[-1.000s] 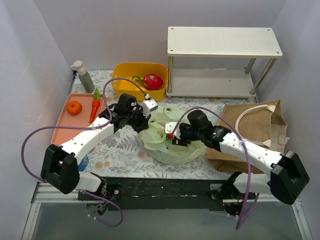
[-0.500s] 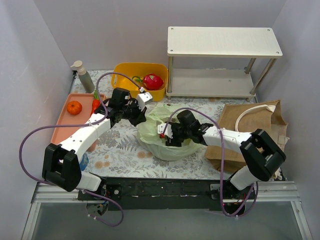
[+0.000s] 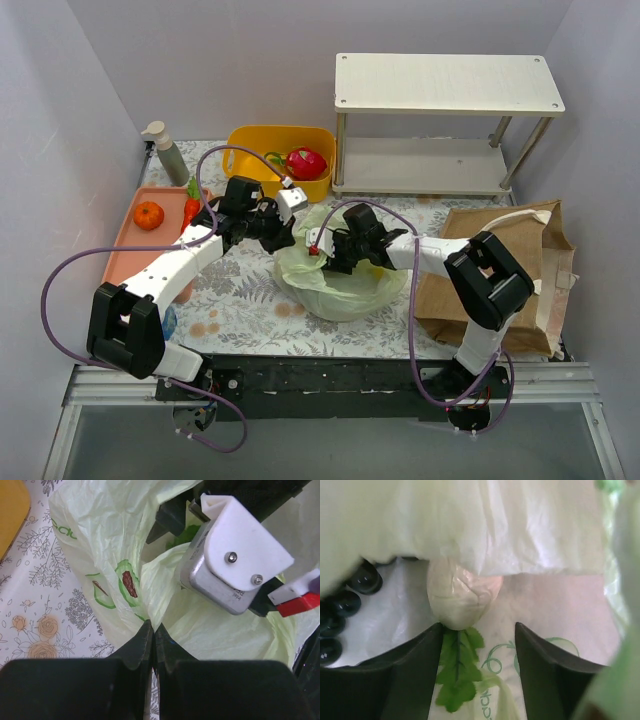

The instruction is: Untie the knot of the grocery bags and take out the mixed food

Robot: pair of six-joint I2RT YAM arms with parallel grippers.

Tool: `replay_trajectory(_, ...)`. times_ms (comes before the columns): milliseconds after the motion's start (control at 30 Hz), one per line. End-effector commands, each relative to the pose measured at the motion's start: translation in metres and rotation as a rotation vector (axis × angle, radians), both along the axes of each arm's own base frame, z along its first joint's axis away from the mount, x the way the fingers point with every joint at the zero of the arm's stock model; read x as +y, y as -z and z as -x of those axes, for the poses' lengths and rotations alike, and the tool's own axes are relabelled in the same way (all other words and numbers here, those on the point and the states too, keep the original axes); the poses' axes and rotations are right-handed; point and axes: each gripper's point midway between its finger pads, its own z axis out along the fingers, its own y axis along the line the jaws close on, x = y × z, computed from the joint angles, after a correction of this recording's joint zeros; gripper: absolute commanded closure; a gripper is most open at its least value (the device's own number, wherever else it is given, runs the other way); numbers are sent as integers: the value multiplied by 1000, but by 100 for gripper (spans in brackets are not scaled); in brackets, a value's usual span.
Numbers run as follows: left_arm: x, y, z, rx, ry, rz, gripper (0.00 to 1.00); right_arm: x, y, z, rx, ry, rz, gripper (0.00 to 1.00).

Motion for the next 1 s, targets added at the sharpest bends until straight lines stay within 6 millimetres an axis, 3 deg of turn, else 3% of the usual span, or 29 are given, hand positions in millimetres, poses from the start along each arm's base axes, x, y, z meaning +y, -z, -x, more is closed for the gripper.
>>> replay_trajectory(0, 1, -13, -6, -38, 5, 22, 100, -1, 9, 7, 21, -77, 27, 43)
replay_trajectory(133, 5, -10, -9, -37, -17, 25, 100, -11, 16, 32, 87, -140, 52, 67)
replay_trajectory(167, 7, -9, -11, -34, -26, 25, 100, -11, 9, 35, 84, -151, 41, 78)
replay_trajectory(233, 8, -6, -12, -28, -37, 24, 100, -15, 1, 40, 82, -161, 43, 89)
replay_trajectory(300, 9, -4, -13, -27, -49, 23, 100, -17, -23, 40, 35, -156, 16, 99)
replay_trajectory(367, 8, -1, -16, -21, -64, 25, 100, -25, -48, 44, 29, -148, 22, 99)
replay_trajectory(533, 6, 2, -20, -16, -62, 27, 100, -48, -80, 53, 16, -77, 26, 99)
replay_trajectory(633, 5, 4, -25, -20, -61, 21, 100, -67, -110, 54, -61, -35, 18, 99)
replay_trajectory(867, 2, -1, -30, -10, -70, 26, 100, -107, -141, 48, -290, -14, 117, 99)
replay_trajectory(900, 1, -10, -30, -11, -72, 32, 92, -108, -150, 42, -359, -31, 126, 99)
replay_trajectory(933, 1, -19, -33, -15, -85, 40, 57, -113, -160, 37, -417, -14, 131, 99)
replay_trajectory(967, 1, -29, -35, -22, -101, 51, 47, -114, -168, 34, -461, -14, 128, 99)
